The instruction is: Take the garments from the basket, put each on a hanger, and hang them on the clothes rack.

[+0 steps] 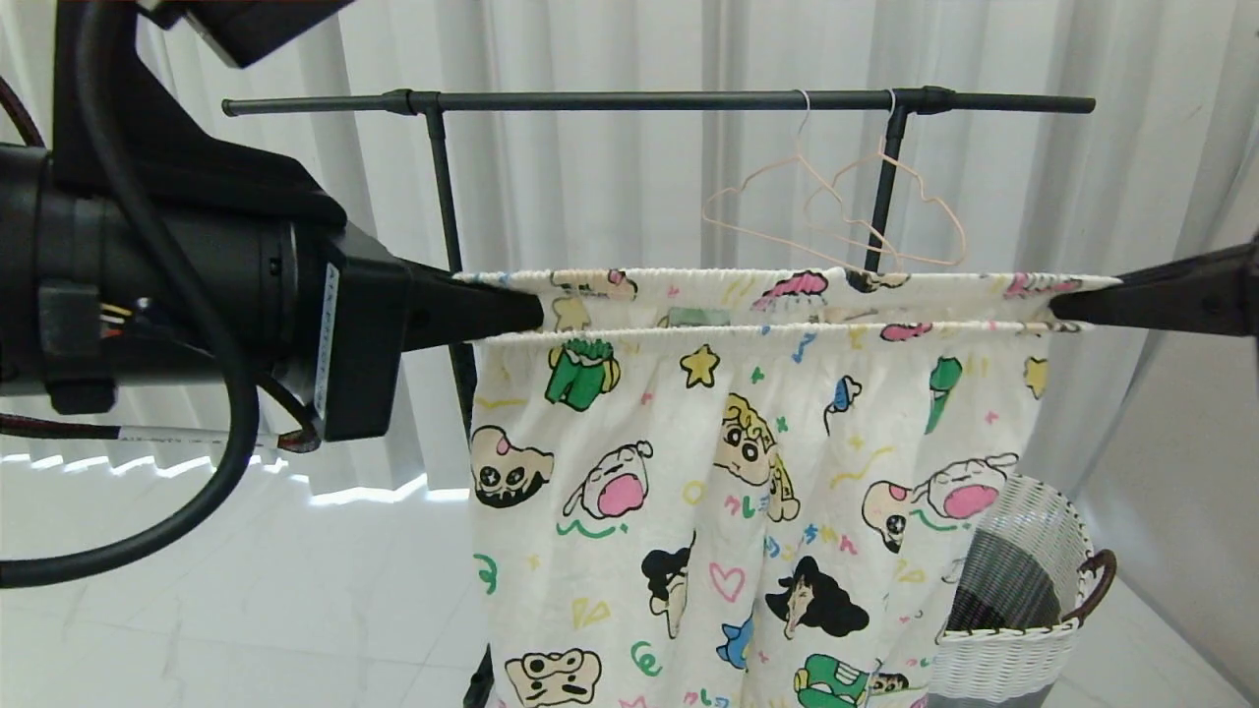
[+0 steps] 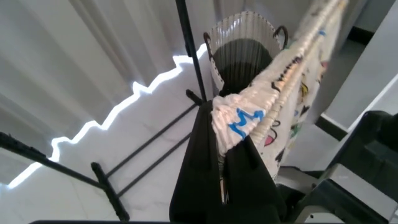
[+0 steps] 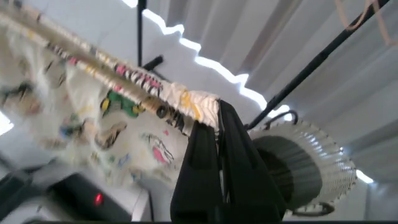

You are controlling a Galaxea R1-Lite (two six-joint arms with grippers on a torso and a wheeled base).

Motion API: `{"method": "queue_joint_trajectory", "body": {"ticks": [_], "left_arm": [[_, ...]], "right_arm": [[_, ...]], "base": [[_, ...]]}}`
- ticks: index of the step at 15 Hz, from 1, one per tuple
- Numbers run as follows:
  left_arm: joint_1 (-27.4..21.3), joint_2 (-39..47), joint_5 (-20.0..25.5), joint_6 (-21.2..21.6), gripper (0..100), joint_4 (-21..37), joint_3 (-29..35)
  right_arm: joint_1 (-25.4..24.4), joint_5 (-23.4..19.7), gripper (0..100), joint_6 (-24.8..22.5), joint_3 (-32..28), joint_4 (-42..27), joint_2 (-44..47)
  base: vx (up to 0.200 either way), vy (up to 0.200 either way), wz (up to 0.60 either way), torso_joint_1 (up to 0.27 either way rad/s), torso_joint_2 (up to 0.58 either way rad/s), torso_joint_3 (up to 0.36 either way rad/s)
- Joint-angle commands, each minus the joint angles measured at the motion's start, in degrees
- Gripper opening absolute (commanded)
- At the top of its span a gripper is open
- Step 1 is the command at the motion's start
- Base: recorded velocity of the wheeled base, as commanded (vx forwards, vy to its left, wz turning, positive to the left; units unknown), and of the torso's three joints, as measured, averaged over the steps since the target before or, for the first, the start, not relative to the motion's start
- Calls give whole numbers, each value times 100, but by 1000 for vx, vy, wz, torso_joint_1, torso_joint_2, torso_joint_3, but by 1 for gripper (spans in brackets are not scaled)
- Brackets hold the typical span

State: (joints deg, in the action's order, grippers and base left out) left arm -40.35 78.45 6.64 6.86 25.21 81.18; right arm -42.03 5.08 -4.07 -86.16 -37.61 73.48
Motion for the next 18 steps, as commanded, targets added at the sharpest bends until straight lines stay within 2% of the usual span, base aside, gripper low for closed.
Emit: {"method": "queue_joint_trajectory", "body": {"ticks": [1, 3, 4, 5, 9, 16, 18], "left_arm": [[-43, 145, 4, 43, 0, -236, 56], [-105, 461, 4, 61, 0, -746, 197], [-113, 549, 4, 61, 0, -842, 249], [-131, 804, 4, 61, 0, -992, 487], [-131, 1032, 21, 61, 0, -992, 636], [-131, 971, 21, 61, 0, -983, 522], [-131, 821, 21, 61, 0, -974, 390]], "right_arm": [[-490, -218, 0, 20, 12, -502, -651], [-947, -280, 0, 38, 56, -810, -774], [-1044, -280, 0, 38, 65, -810, -774], [-1360, -280, 0, 64, 73, -818, -765], [-2265, -280, 0, 372, 73, -801, -634], [-2274, -227, 0, 390, 82, -801, -642], [-2107, -104, 0, 390, 117, -783, -634]], "base": [[0, 0, 0, 0, 0, 0], [0, 0, 0, 0, 0, 0], [0, 0, 0, 0, 0, 0], [0, 0, 0, 0, 0, 0], [0, 0, 0, 0, 0, 0], [0, 0, 0, 0, 0, 0], [0, 0, 0, 0, 0, 0]]}}
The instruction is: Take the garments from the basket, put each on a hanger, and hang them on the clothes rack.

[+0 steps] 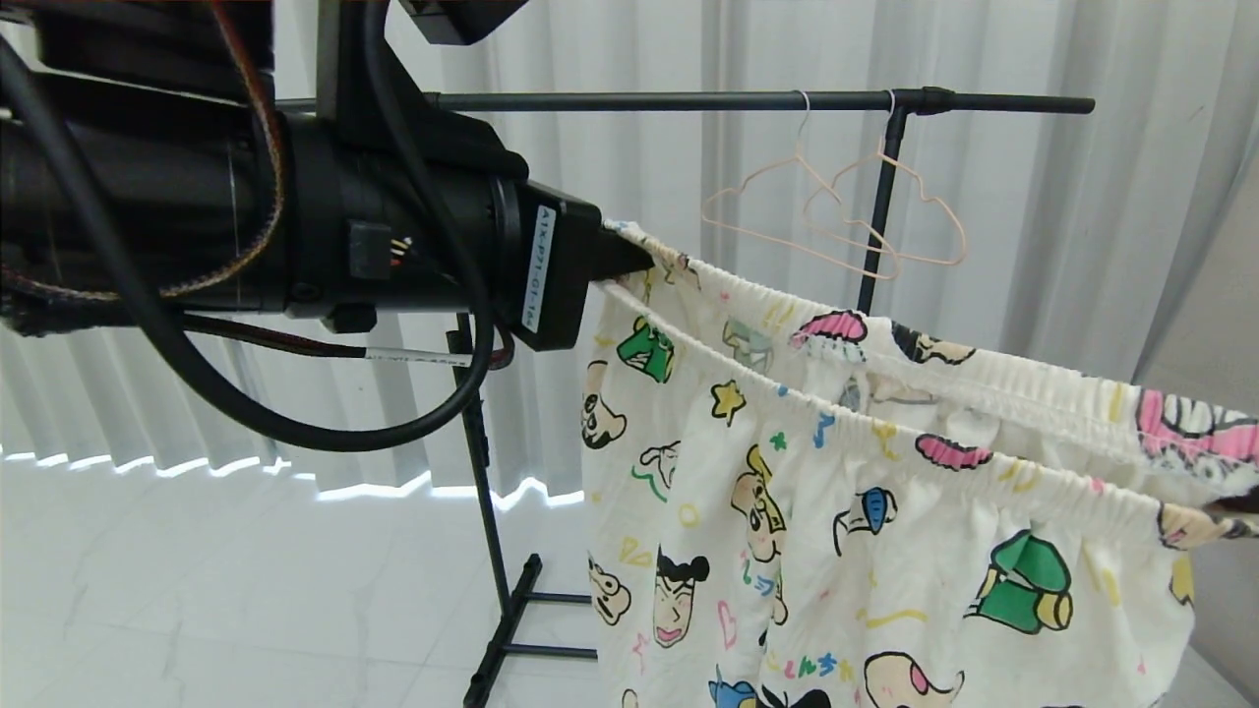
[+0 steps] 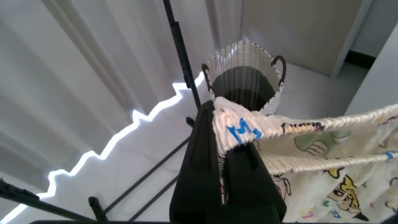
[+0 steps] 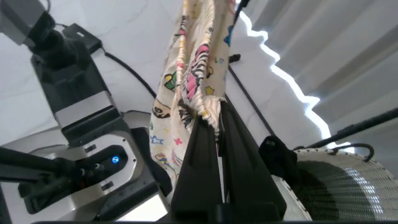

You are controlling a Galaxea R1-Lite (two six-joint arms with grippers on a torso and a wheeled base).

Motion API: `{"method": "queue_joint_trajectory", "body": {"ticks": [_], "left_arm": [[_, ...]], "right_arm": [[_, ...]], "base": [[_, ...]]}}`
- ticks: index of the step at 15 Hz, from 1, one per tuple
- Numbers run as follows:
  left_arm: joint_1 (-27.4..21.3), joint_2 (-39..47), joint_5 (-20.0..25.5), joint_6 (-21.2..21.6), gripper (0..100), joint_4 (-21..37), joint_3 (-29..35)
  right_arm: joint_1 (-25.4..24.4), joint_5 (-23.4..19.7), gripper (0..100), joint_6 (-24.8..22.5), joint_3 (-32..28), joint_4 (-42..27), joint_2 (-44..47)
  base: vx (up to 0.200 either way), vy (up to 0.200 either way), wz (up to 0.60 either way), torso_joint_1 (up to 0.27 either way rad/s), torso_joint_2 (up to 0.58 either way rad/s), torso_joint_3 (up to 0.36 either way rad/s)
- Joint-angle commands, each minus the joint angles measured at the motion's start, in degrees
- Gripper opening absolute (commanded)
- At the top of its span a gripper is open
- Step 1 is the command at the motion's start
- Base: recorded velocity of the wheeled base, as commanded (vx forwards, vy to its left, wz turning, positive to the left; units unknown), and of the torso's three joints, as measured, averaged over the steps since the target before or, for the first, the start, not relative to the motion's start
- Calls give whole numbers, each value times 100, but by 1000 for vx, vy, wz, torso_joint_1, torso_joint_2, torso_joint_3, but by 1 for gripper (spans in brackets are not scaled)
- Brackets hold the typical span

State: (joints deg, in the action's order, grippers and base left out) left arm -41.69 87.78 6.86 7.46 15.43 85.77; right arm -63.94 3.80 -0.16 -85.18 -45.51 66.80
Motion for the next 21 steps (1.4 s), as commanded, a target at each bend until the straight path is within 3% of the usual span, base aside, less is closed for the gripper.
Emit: {"method": "queue_joint_trajectory", "body": {"ticks": [1, 5, 8, 10, 15, 21], "left_arm": [[3, -306, 17, -8, 0, 56, -210], [3, -1334, 157, -8, 0, 390, -1186], [-234, -1905, 78, 1, 0, 390, -1836], [-533, -2187, -177, 71, 0, 390, -2214], [-1394, -2292, -818, 71, 0, 390, -2249], [-1772, -2169, -827, 80, 0, 381, -2249]], "right_arm": [[338, 103, 0, -11, 98, 156, 34], [1217, 68, 0, -37, 748, 1949, 272], [1428, -231, 0, -11, 774, 3083, 790], [1683, -609, 0, -11, 766, 3329, 1036], [2254, -1391, 0, -19, 713, 3777, 1432], [2289, -1409, 0, -11, 687, 3804, 1432]], "base": [[0, 0, 0, 0, 0, 0], [0, 0, 0, 0, 0, 0], [0, 0, 0, 0, 0, 0], [0, 0, 0, 0, 0, 0], [0, 0, 0, 0, 0, 0], [0, 0, 0, 0, 0, 0]]}}
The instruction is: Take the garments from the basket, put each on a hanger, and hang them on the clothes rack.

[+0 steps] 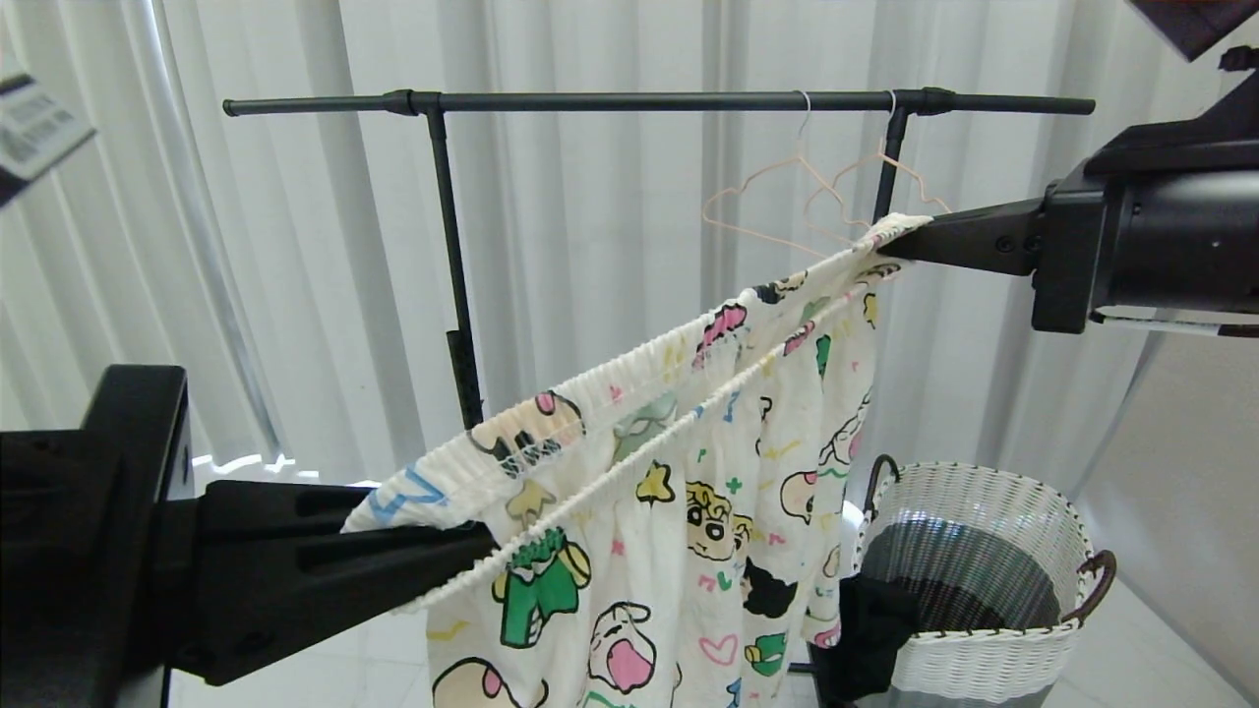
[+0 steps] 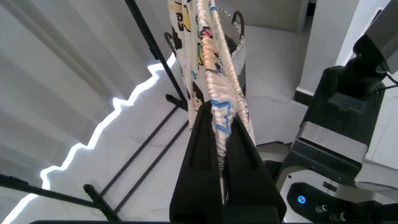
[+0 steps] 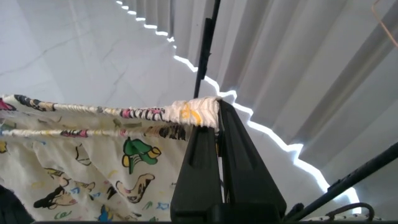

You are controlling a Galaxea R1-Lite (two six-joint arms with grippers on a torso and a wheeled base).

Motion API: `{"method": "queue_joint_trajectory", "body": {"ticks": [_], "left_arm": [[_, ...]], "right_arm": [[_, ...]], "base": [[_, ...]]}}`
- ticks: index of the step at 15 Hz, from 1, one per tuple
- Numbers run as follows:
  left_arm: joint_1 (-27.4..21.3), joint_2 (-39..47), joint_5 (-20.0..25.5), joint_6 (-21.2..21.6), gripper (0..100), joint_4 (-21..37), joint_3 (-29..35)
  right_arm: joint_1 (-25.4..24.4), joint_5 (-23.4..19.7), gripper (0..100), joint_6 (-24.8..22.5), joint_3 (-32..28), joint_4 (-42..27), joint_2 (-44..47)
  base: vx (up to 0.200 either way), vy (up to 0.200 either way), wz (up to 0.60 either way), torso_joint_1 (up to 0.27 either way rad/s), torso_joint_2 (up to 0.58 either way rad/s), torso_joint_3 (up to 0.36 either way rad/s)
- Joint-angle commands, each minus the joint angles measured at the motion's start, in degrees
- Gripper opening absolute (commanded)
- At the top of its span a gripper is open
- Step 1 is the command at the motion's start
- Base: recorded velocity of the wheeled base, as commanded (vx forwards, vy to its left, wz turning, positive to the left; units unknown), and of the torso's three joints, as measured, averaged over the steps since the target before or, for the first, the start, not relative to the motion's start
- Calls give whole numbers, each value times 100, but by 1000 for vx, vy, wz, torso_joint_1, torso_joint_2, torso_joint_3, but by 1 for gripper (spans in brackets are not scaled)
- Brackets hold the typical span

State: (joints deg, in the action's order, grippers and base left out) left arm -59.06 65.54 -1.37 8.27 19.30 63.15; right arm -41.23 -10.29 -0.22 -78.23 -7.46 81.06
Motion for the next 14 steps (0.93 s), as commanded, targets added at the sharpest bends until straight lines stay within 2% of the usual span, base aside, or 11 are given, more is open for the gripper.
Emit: {"method": "queue_joint_trajectory", "body": {"ticks": [1, 5, 8, 11, 14], "left_arm": [[-35, 65, -4, 0, 0, -5, 22], [123, 161, -13, -18, 0, -31, 259], [527, 416, -4, -36, 0, -49, 532], [1081, 970, -4, 35, 0, -603, 822], [1433, 1690, -145, 237, 0, -1024, 1288]], "right_arm": [[89, 1, 0, -4, 9, -1, -28], [484, 1, 0, -4, 97, -230, -459], [660, 9, 0, -4, 141, -818, -934], [642, 9, 0, -13, 290, -1442, -1479], [273, 18, 0, -48, 326, -1759, -1646]], "base": [[0, 0, 0, 0, 0, 0], [0, 0, 0, 0, 0, 0], [0, 0, 0, 0, 0, 0], [0, 0, 0, 0, 0, 0], [0, 0, 0, 0, 0, 0]]}}
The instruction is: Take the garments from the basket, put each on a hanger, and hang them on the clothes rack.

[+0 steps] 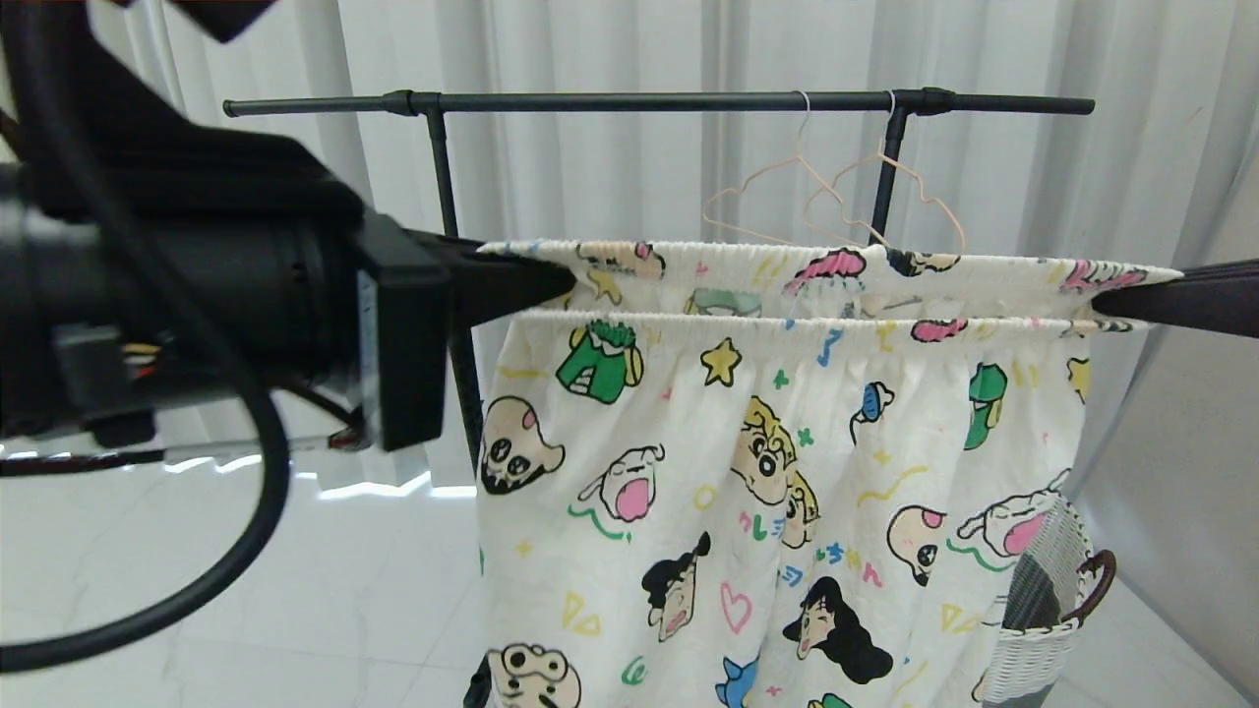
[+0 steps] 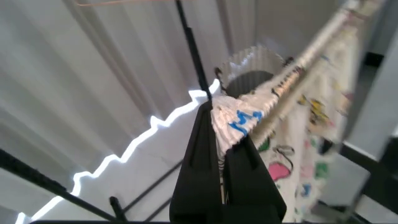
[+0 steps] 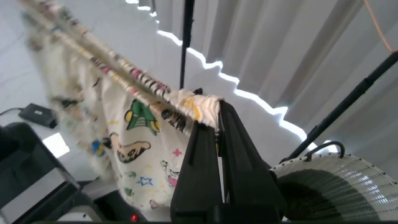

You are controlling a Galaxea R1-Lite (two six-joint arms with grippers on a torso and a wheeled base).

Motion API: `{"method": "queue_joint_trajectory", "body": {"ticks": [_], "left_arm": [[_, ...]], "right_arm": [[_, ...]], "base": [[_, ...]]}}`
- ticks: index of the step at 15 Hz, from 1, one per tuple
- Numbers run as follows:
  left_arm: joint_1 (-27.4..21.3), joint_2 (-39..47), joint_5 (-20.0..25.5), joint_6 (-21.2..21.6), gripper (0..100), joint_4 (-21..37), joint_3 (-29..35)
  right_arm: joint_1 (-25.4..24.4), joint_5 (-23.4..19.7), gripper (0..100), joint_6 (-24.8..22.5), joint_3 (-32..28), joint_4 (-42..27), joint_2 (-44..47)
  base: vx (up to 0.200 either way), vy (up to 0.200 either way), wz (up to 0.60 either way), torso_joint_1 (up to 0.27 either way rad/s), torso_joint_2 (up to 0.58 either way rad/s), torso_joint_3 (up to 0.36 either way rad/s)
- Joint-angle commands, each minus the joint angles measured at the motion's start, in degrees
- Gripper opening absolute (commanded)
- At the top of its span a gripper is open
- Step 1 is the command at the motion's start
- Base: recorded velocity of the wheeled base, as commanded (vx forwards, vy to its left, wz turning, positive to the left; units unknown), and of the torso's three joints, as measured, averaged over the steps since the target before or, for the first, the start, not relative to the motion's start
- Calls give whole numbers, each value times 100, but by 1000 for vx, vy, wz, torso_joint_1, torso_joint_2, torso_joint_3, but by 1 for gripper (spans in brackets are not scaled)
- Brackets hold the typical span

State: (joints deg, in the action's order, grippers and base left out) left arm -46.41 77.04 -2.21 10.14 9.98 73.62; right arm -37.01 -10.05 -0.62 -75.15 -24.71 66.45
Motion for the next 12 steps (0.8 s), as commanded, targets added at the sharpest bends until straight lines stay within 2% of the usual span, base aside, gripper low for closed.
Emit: {"method": "queue_joint_trajectory", "body": {"ticks": [1, 5, 12], "left_arm": [[176, 715, -192, 40, 0, -102, 425], [176, 768, -298, 5, 0, -102, 469], [150, 680, -298, 40, 0, -102, 452]], "right_arm": [[-386, 64, 0, -26, 27, -104, -185], [-676, 758, 0, -105, 106, -139, -71], [-685, 890, 0, -114, 98, -131, -1]], "base": [[0, 0, 0, 0, 0, 0], [0, 0, 0, 0, 0, 0], [0, 0, 0, 0, 0, 0]]}}
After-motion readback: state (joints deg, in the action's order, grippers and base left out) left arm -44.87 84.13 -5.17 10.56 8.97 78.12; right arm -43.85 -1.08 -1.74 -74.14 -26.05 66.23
